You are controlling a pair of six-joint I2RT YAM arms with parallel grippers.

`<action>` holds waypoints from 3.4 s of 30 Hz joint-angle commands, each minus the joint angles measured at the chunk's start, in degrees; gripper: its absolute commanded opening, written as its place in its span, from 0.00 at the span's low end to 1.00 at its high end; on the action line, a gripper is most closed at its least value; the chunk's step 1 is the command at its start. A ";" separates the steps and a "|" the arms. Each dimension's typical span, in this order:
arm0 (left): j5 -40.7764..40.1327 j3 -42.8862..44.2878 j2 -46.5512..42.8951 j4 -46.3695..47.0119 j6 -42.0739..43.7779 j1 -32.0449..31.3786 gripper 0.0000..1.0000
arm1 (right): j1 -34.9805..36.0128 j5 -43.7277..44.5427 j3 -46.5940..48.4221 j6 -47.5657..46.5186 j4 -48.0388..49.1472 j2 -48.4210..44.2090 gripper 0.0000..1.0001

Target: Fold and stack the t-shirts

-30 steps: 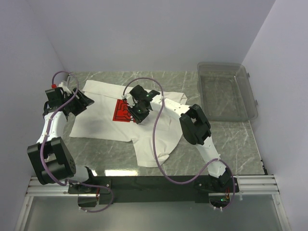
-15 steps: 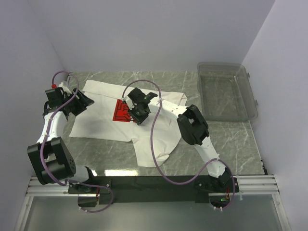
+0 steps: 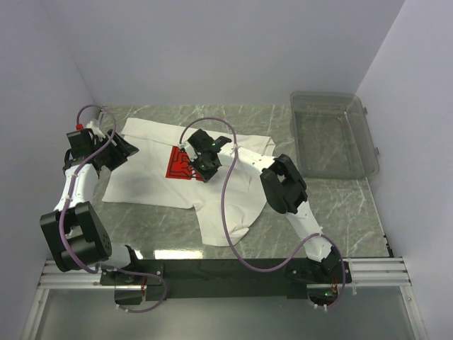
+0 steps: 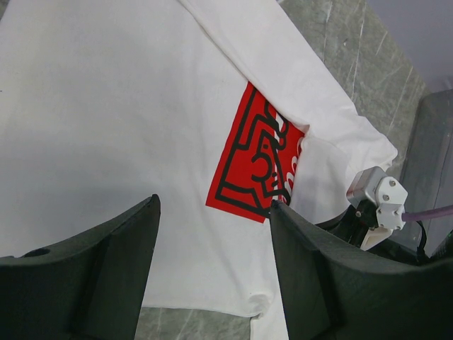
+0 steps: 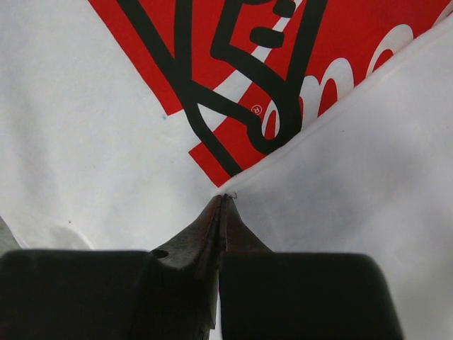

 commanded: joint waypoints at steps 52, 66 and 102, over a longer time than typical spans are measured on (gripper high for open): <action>1.48 -1.45 -1.70 0.85 1.62 -0.06 0.69 | -26.49 -7.37 -21.39 8.29 3.71 -20.38 0.38; 1.31 -1.01 -1.26 0.15 1.71 -0.06 0.69 | -31.07 7.83 -0.81 12.59 3.17 -5.97 0.42; 0.34 1.36 1.38 -2.05 1.27 -0.06 0.69 | -34.51 5.19 5.08 19.27 4.67 0.72 0.19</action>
